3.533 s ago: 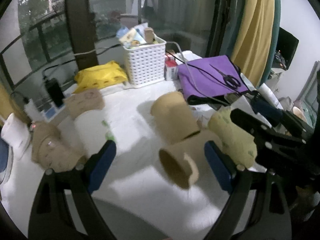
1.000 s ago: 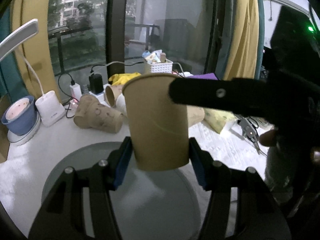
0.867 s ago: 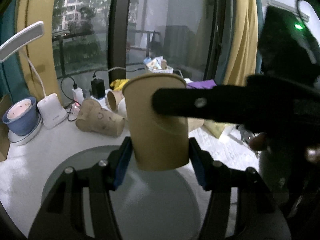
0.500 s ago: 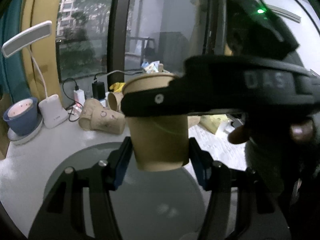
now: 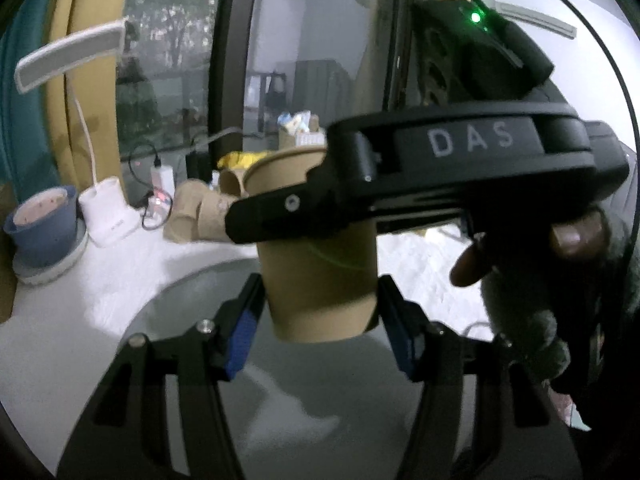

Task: Flip cup upright
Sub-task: 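Rotate the held tan cup upright with the left gripper over the mat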

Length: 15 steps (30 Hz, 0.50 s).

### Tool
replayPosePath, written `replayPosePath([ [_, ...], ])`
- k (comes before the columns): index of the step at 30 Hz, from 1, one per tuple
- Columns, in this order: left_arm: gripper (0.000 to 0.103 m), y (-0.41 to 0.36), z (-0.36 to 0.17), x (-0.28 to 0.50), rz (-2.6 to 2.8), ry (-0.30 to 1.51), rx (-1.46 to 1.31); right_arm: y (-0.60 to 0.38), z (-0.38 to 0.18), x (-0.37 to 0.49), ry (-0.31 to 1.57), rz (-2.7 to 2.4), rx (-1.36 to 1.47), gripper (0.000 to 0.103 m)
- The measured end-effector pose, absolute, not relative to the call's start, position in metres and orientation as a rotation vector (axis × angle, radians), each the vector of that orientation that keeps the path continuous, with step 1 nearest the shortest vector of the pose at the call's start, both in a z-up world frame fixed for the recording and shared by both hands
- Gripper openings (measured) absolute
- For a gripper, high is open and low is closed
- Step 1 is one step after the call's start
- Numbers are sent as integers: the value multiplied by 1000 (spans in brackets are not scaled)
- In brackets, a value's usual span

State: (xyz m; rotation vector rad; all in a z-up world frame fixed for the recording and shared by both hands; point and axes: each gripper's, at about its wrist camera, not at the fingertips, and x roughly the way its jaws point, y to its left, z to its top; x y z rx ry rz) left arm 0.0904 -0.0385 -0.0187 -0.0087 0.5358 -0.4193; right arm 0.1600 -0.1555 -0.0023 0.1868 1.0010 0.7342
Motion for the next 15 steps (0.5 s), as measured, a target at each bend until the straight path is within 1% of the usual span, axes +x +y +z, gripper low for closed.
replayPosePath([
  [2, 75, -36, -27, 90, -417, 564, -23, -154, -8, 161, 995, 728, 178, 66],
  [3, 76, -34, -31, 89, -412, 577, -34, -154, -9, 163, 982, 726, 165, 66],
  [11, 77, 4, -56, 77, -232, 695, -165, -143, -23, 170, 833, 704, -23, 66],
  [15, 77, 34, -61, 67, -122, 703, -232, -130, -45, 174, 832, 712, -84, 66],
])
